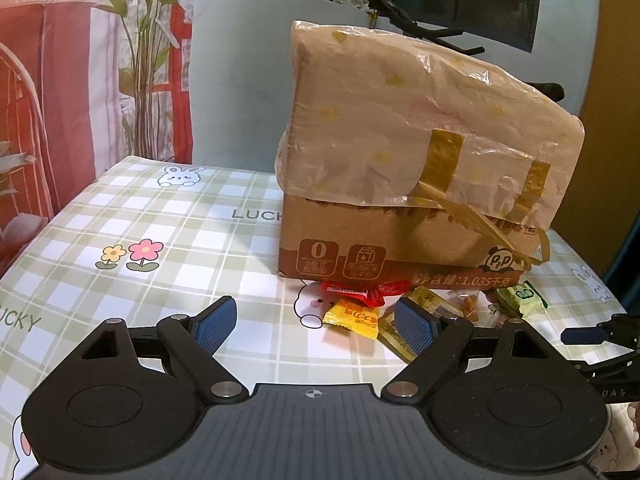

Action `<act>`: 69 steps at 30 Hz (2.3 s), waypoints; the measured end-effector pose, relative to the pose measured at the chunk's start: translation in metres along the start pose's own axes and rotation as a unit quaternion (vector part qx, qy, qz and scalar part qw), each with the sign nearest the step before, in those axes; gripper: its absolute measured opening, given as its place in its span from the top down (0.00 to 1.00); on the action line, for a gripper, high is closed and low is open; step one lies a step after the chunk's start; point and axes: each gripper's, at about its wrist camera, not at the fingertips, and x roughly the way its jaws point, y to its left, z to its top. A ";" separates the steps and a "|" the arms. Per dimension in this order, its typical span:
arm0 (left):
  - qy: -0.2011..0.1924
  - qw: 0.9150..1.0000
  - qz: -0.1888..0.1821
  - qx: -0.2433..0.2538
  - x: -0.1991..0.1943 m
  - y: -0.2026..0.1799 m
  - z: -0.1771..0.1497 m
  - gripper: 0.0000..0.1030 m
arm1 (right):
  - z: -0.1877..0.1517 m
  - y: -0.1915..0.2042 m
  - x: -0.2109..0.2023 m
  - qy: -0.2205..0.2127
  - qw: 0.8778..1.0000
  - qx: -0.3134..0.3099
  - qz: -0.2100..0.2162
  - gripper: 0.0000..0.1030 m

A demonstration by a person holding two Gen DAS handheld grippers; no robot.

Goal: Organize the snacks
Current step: 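Lower the right gripper onto the brown jerky packet and close it, then move the left gripper to the red candy packet while the right gripper holds the jerky packet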

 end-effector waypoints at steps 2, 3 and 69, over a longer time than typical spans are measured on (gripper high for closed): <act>0.001 1.000 0.001 -0.001 0.000 0.001 -0.001 0.15 | -0.001 -0.002 -0.001 0.004 1.000 -0.018 -0.006 0.35; 0.002 1.000 0.002 -0.002 0.001 0.002 -0.001 0.15 | -0.002 -0.002 -0.001 0.006 1.000 -0.028 -0.009 0.35; 0.052 0.995 -0.037 0.072 0.088 -0.039 0.016 0.24 | -0.007 0.020 0.030 -0.061 0.998 0.011 0.020 0.52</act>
